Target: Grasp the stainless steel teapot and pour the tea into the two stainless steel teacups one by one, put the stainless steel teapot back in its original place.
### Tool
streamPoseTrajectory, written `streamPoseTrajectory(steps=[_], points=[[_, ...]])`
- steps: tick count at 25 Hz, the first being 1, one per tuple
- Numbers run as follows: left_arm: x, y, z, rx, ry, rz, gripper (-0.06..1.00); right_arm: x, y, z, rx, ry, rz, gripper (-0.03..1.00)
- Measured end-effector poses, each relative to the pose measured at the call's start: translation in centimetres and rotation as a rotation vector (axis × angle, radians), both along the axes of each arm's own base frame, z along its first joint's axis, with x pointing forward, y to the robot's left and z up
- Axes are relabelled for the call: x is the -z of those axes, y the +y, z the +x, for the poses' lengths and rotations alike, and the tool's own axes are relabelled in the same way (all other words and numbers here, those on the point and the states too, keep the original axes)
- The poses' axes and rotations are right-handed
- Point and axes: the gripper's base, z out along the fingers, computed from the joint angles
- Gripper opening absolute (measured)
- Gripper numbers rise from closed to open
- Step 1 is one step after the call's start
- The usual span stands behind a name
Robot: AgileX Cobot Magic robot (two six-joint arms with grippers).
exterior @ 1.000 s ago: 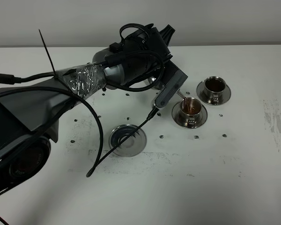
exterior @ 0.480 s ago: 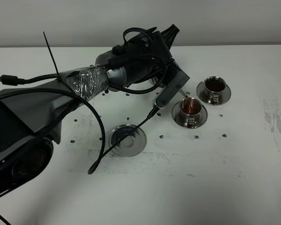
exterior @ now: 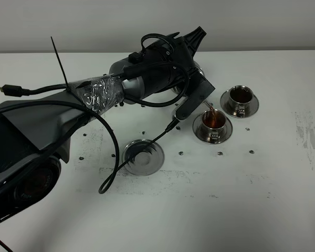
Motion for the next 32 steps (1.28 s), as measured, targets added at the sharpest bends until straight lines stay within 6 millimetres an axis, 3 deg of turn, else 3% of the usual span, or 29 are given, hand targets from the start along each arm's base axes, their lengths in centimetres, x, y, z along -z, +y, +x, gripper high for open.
streamPoseTrajectory(steps=[32], points=[[-0.2, -0.14, 0.14, 0.052, -0.035, 0.04, 0.18, 0.0, 0.0, 0.0, 0.0, 0.0, 0.0, 0.47]])
